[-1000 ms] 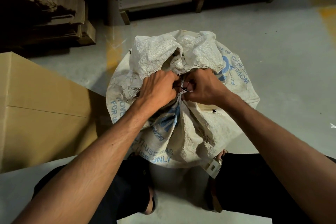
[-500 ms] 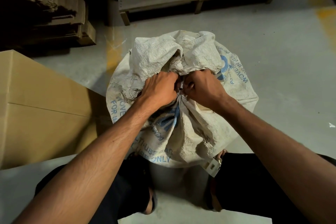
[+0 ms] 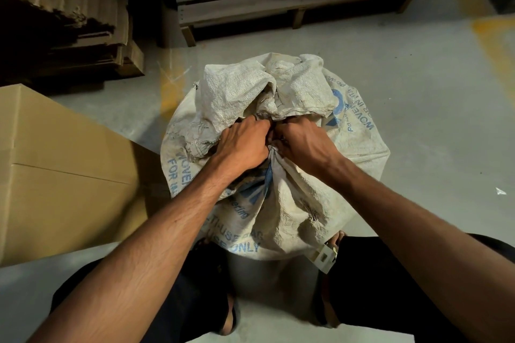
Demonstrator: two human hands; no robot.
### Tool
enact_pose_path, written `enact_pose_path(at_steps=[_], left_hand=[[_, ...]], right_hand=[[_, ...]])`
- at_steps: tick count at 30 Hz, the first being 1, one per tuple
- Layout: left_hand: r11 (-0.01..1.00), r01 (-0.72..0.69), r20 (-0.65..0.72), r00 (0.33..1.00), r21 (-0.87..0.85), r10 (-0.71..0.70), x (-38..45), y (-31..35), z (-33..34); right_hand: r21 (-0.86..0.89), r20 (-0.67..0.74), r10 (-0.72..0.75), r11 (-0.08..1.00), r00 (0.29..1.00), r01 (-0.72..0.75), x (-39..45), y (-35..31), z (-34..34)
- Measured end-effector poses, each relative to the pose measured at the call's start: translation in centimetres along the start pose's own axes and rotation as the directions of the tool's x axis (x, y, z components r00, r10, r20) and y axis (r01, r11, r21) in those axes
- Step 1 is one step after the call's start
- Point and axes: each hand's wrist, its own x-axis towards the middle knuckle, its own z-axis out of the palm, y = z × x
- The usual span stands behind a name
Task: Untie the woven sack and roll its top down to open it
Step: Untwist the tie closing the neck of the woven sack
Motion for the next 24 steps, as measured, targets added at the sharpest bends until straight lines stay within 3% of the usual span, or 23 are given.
enact_pose_path(at_steps=[6,11,15,24], left_hand=[[1.0,0.003,-0.027,1.0,-0.007,-0.004,-0.3,-0.4,0.4],[0.995,0.023,-0.15,0.988,-0.092,-0.036,-0.5,-0.6,0.4],[1.0,-0.021,-0.236,0.972,-0.003,0.019,-1.0,-0.1,0.7],[0.999,-0.013,-0.215,0.976,0.046,0.023,-0.9,-0.1,1.1]], right_hand=[[0.068,0.018,-0.035,0.997,0.999,0.034,0.2,0.5,0.1],[0.092,0.001,0.044,0.995,0.999,-0.043,0.2,1.6,0.2],[0.073,-0.028,0.057,0.996,0.998,-0.055,-0.3,1.7,0.6],[-0.012,-0.001,0.019,1.0,1.0,-0.019,-1.0,1.2,0.9]])
